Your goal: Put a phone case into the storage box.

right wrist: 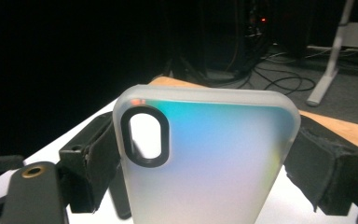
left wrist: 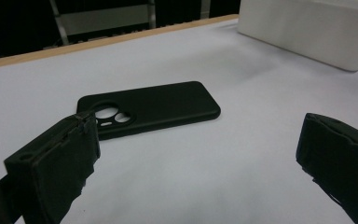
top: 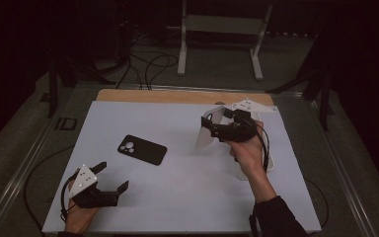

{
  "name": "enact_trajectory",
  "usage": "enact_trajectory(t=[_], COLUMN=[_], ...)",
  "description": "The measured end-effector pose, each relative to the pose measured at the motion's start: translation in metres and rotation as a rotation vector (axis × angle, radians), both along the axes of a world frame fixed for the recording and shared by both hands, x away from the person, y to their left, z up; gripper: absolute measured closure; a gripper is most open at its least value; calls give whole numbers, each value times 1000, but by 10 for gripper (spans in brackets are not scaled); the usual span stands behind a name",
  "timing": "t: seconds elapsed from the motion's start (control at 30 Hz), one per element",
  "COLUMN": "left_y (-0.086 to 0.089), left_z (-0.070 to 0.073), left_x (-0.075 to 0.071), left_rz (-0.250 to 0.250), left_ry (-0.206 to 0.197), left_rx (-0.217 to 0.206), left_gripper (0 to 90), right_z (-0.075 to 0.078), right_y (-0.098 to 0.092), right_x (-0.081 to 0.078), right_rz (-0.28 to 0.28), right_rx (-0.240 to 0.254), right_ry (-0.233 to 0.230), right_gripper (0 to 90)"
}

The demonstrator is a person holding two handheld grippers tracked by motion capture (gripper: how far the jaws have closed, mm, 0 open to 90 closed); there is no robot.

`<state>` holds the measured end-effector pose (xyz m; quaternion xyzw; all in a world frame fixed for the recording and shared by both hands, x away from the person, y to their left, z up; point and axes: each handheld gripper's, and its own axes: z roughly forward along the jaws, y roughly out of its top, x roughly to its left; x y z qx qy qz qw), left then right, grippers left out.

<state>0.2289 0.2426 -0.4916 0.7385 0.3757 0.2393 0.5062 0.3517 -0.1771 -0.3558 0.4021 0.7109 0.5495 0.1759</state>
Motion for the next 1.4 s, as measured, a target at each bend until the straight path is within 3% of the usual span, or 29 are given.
enact_trajectory(t=[0.23, 0.4, 1.0, 1.4], left_y=[-4, -4, -2, -2], left_z=[-1, -1, 0, 0], left_x=[-1, -1, -2, -2], left_rz=[-9, -5, 12, 20], left_ry=[0, 1, -1, -5], left_rx=[23, 16, 20, 17], left_gripper=[3, 3, 3, 3], right_z=[12, 16, 21, 21], right_y=[-11, -13, -33, -51], right_x=[14, 21, 55, 73], right_rz=[-60, -81, -205, -298], right_rx=[7, -12, -66, -75], right_ry=[-13, -23, -14, -14], right_gripper=[168, 169, 168, 169])
